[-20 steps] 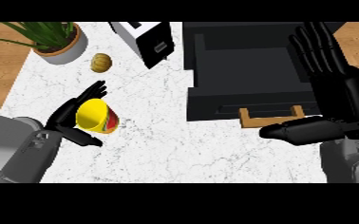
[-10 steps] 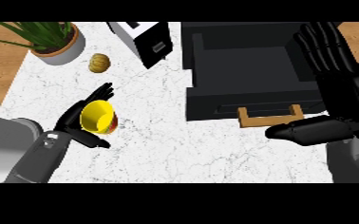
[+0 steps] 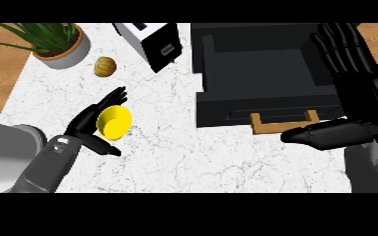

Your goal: Pick up the cup, place it into the drawer and close the drawer

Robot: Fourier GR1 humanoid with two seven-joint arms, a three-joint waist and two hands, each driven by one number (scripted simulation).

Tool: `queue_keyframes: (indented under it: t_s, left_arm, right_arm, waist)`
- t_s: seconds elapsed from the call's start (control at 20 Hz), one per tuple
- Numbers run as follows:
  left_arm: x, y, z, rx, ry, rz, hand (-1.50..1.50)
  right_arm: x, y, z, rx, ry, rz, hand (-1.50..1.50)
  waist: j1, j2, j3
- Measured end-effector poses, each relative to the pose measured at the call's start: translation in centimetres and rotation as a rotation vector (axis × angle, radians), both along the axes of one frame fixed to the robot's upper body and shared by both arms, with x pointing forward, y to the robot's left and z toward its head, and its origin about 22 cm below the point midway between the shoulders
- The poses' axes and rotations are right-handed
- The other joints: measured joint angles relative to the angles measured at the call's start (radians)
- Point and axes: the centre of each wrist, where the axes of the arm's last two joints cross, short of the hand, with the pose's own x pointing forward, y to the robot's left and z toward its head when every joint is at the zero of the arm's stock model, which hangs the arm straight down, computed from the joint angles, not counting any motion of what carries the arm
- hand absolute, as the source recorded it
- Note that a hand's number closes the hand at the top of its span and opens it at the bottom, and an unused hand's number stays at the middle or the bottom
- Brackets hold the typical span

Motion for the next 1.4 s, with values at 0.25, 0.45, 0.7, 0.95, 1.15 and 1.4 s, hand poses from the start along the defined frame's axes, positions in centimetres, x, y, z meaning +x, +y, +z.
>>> queue_keyframes:
  t_s: [0.25, 0.45, 0.7, 0.95, 1.15, 1.4]
  left_arm:
    - [0.4, -1.2, 0.1, -0.051, -0.024, -0.03, 1.5]
    - [0.6, -2.0, 0.1, -0.055, -0.138, 0.007, 1.5]
    - [0.0, -2.2, -0.6, -0.079, -0.253, 0.247, 1.5]
    - [-1.7, -3.1, -2.4, -0.164, -0.313, 0.603, 1.5]
    - [-0.7, -4.5, -1.7, -0.246, -0.356, 0.642, 1.5]
    - [2.9, -6.4, 1.6, -0.295, -0.419, 0.563, 1.5]
  right_arm:
    - [-0.1, -0.3, -0.1, -0.014, 0.004, -0.009, -1.5]
    - [-0.3, -0.4, -0.1, -0.025, 0.004, -0.007, -1.5]
    - [0.0, -0.9, -0.2, -0.018, 0.008, -0.03, -1.5]
    - [-0.3, -1.5, -0.6, -0.01, 0.02, -0.047, -1.5]
    - [-0.5, -1.9, -0.6, -0.015, 0.024, -0.051, -1.5]
    - [-0.5, -2.1, -0.7, -0.021, 0.025, -0.058, -1.5]
  waist:
    - [0.002, -0.002, -0.001]
    - [0.005, -0.001, -0.002]
    - [0.024, -0.005, -0.001]
    - [0.042, -0.012, 0.0]
    - [0.043, -0.016, 0.001]
    - [0.047, -0.02, 0.003]
